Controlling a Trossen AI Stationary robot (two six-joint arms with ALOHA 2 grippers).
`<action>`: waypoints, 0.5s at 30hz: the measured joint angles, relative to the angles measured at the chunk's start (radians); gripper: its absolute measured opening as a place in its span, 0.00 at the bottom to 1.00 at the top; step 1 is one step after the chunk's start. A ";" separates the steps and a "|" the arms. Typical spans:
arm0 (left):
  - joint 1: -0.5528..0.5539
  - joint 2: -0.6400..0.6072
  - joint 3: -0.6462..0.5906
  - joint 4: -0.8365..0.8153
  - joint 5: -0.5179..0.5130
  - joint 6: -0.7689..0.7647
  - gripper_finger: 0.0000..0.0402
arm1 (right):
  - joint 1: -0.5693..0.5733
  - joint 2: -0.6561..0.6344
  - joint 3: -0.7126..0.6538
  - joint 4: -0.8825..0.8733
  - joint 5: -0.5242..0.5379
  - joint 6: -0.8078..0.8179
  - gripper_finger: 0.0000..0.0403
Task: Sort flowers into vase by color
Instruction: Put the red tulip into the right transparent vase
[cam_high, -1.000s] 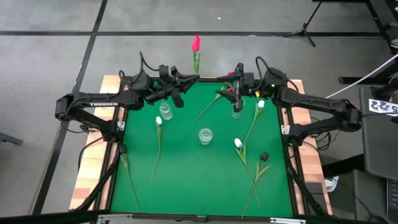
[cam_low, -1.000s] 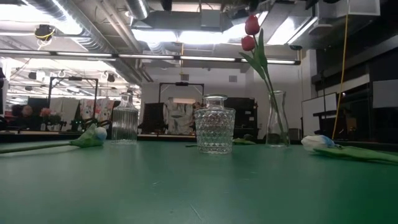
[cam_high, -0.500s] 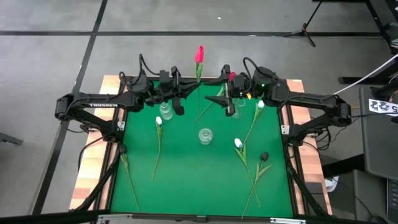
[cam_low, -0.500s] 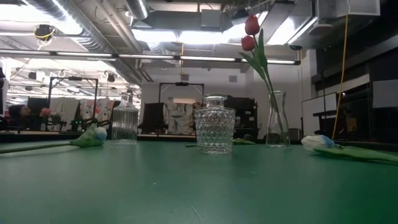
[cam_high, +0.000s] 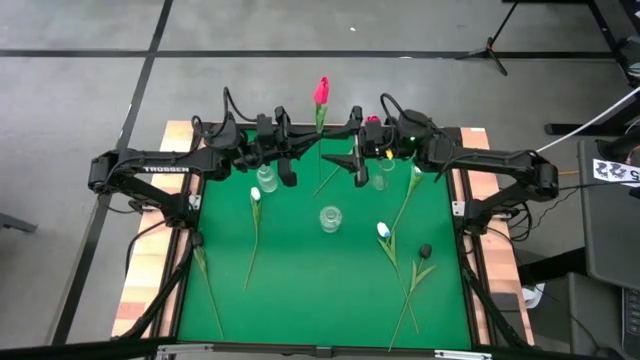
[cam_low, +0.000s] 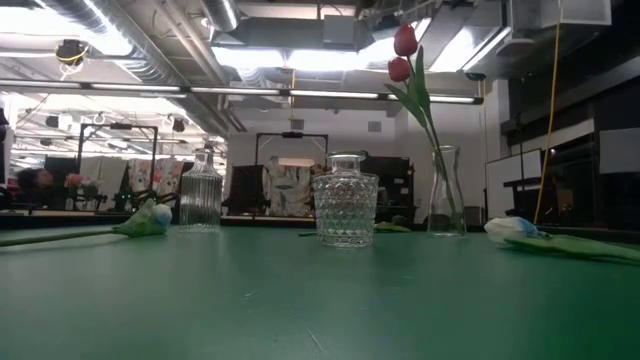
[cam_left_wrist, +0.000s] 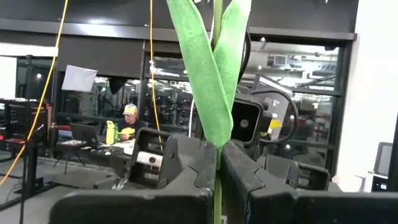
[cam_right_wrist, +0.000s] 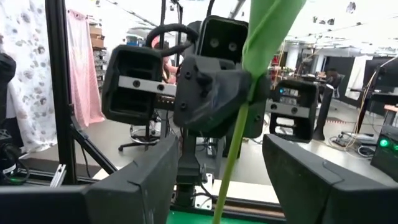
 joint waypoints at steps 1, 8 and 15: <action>0.000 0.000 0.000 0.000 0.000 0.000 0.01 | 0.000 0.007 0.000 0.014 0.000 0.001 0.58; 0.000 0.000 0.000 -0.001 -0.001 0.001 0.01 | 0.000 0.014 0.000 0.021 0.044 -0.003 0.58; 0.000 0.002 -0.001 -0.001 -0.001 0.001 0.01 | -0.001 0.014 0.000 0.023 0.044 -0.002 0.58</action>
